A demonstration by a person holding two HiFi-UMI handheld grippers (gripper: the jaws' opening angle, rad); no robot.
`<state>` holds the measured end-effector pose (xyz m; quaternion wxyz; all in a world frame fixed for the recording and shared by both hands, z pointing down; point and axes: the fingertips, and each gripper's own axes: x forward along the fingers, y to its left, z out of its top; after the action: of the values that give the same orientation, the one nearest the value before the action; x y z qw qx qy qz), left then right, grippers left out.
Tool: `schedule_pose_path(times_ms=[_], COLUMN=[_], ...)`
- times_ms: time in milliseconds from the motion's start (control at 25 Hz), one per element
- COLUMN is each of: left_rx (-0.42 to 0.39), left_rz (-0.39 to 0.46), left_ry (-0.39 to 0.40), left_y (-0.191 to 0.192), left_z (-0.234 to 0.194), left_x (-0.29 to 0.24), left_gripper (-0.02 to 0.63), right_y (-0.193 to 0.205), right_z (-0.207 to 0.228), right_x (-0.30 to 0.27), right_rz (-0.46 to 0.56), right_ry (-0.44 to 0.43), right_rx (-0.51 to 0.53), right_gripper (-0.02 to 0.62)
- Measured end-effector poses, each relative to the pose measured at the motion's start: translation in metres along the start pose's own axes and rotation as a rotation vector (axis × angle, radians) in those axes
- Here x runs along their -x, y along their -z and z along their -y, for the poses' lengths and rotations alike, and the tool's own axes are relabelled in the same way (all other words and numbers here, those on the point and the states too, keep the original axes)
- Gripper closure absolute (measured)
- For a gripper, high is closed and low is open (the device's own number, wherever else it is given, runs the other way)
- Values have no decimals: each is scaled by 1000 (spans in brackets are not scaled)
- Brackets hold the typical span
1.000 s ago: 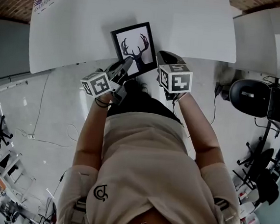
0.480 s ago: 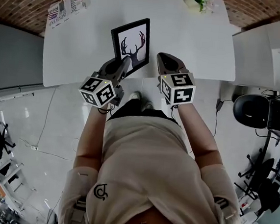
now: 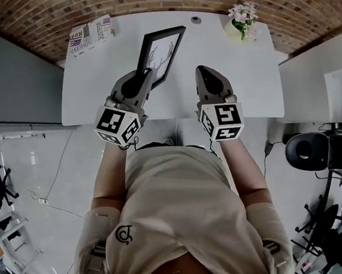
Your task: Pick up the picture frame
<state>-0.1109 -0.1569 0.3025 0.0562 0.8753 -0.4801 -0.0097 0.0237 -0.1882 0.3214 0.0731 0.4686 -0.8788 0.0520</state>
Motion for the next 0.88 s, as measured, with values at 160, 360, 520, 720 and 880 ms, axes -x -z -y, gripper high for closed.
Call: schedule_pose_path(times_ms=[160,360,520,720,880], left_rx=[-42,-115,-197,-238,-267], left_rz=[63,127,177,227,243], left_ry=[-16,-74,-111,-154,-186], left_y=[-26,-54,-82,-102,-107], left_z=[-12,-29,-33,-40,-40], left_x=[7,15,25,39,47], left_gripper=[578,578,578,578,578], right_y=[-20,-39,-60,-73,-75], right_z=[-5,-11,-16,-29,-36], right_x=[-3,-10,-12,-11,-11], right_rz=[57,105,166,224,240], right_ry=[11,25,34,20,5], right_rx=[25,44,63,91,104], right_gripper=[588,588,588,589,589])
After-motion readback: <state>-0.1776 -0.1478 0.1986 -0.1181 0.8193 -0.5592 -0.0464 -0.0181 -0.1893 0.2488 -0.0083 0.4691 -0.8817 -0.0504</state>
